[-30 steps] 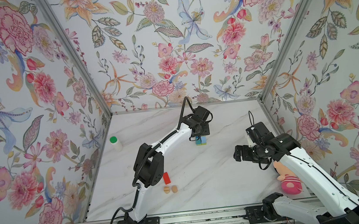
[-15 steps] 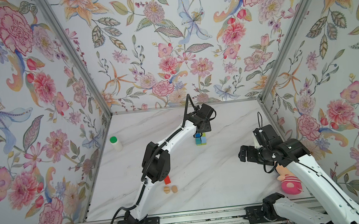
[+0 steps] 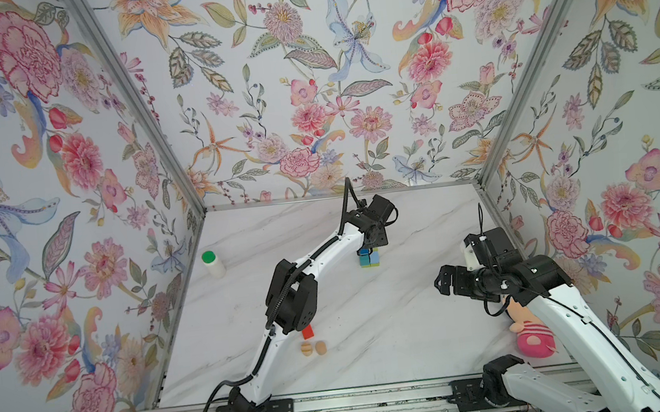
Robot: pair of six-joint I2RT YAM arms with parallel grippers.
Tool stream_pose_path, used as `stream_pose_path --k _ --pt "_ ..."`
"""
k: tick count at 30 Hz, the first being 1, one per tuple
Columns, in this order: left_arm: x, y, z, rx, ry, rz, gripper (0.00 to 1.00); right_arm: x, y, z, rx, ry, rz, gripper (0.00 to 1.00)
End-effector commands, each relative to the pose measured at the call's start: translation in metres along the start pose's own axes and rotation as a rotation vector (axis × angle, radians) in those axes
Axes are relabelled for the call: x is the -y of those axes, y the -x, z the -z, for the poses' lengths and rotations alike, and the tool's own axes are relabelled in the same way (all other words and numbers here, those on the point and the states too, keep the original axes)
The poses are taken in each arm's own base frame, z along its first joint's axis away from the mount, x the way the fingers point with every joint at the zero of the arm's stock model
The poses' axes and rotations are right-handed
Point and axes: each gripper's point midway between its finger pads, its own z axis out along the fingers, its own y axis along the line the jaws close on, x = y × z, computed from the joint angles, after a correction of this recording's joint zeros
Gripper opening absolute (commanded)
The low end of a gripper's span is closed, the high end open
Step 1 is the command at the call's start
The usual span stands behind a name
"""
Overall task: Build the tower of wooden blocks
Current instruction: 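Carry the dark-brown bar over the cube stack with the left gripper, then lower the dark-brown bar onto the top of the cube stack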
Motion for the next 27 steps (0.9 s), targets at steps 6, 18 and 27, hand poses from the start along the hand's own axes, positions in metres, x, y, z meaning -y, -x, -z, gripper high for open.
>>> stream_pose_path --k 6,18,27 --pt "-0.008 -0.005 -0.009 -0.015 0.03 0.026 0.49 -0.029 0.014 -0.003 0.033 0.151 0.064 0.99" --pt "-0.013 -0.011 -0.022 -0.033 0.046 0.036 0.5 -0.033 0.021 -0.004 0.036 0.172 0.071 0.99" --pt "-0.021 -0.012 -0.024 -0.038 0.07 0.024 0.5 -0.03 0.019 -0.007 0.027 0.171 0.061 0.99"
